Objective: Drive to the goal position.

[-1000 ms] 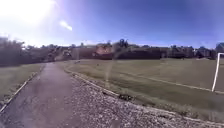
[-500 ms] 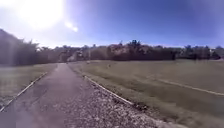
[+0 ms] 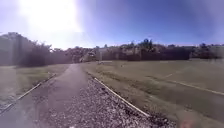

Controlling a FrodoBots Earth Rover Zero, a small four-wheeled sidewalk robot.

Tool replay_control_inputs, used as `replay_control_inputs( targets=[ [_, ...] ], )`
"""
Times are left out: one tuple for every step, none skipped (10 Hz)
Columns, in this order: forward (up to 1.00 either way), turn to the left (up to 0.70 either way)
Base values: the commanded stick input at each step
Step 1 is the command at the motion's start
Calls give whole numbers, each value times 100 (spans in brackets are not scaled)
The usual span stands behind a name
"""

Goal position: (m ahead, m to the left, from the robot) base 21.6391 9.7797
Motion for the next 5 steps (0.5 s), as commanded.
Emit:
replay_control_inputs(
  targets=[
    [70, 35],
    [70, 35],
    [70, 35],
    [70, 35],
    [70, 35]
  ],
)
